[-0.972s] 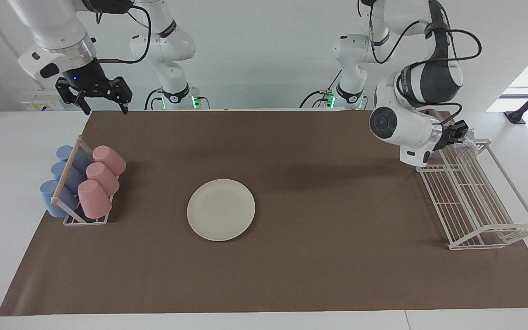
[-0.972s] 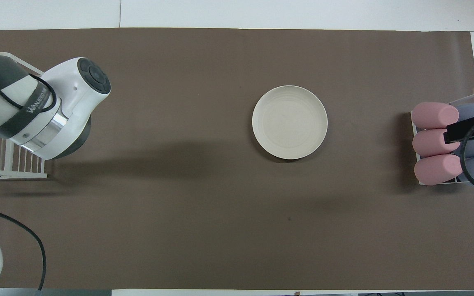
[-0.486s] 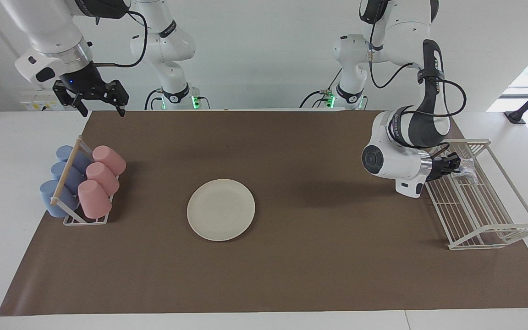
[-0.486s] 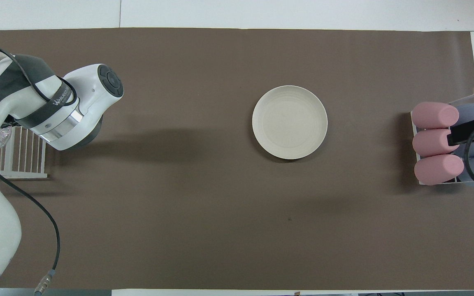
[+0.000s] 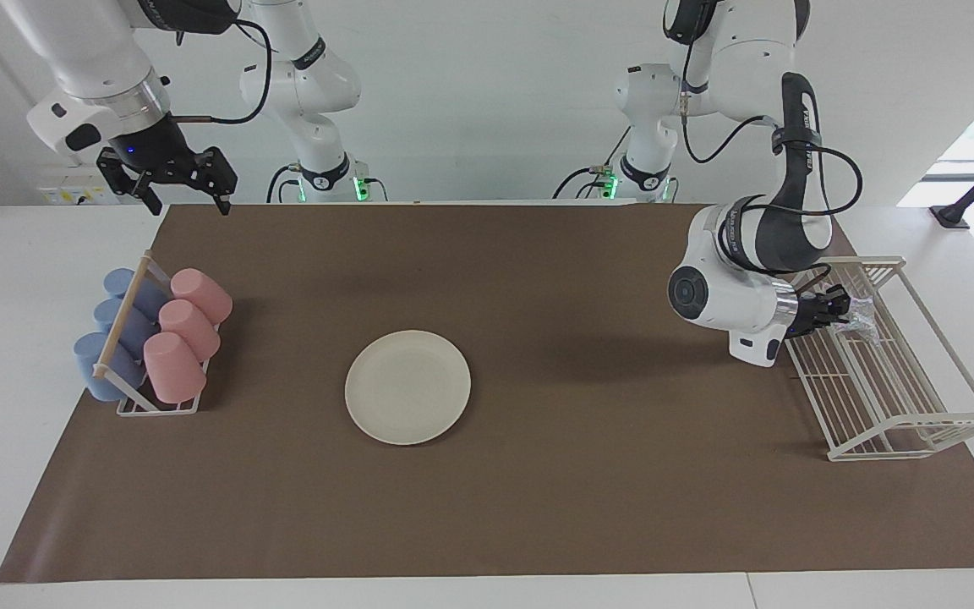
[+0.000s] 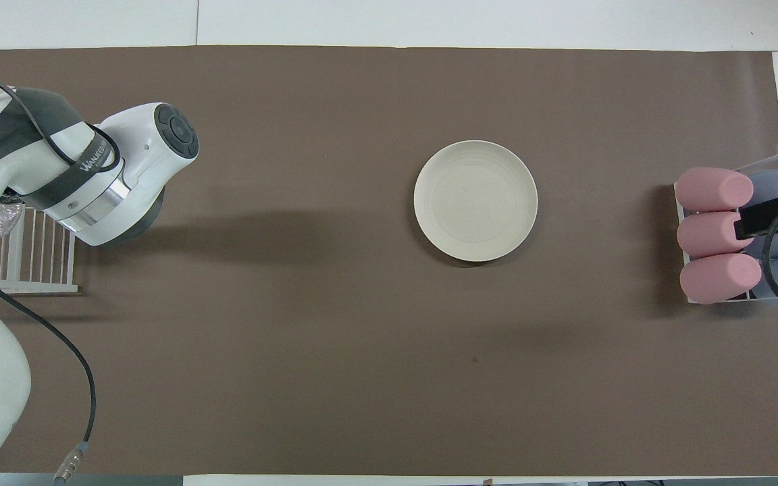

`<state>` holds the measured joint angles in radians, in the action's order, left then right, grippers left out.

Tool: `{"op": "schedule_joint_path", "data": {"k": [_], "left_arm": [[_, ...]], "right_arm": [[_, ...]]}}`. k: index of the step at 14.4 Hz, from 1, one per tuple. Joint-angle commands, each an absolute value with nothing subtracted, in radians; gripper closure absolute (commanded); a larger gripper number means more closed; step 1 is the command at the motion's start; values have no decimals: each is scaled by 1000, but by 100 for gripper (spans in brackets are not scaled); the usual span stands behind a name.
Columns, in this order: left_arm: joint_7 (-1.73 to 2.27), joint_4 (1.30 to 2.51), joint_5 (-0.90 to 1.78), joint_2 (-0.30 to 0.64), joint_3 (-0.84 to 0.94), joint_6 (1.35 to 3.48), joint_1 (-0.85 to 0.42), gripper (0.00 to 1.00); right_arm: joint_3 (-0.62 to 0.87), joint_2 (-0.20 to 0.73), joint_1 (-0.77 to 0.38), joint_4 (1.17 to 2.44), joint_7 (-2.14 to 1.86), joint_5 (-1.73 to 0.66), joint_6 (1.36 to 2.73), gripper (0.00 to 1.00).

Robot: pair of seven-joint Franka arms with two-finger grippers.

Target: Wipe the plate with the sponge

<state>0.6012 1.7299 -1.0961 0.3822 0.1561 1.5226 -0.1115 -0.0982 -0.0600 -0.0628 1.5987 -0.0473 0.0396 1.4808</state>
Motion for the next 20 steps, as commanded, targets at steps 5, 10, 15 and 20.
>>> {"op": "schedule_joint_path", "data": {"k": [5, 10, 15, 20], "left_arm": [[600, 1715, -1097, 376, 156, 1546, -95, 0], [578, 1660, -988, 348, 160, 1546, -78, 0], [555, 1485, -671, 299, 144, 1523, -75, 0], [497, 1488, -380, 168, 143, 1528, 33, 0]], "right_arm": [[-94, -83, -67, 1620, -43, 40, 1500, 0], [-92, -83, -69, 1620, -37, 38, 1499, 0], [-91, -83, -69, 1620, -35, 38, 1496, 0], [-87, -80, -71, 1611, -29, 38, 1497, 0]]}}
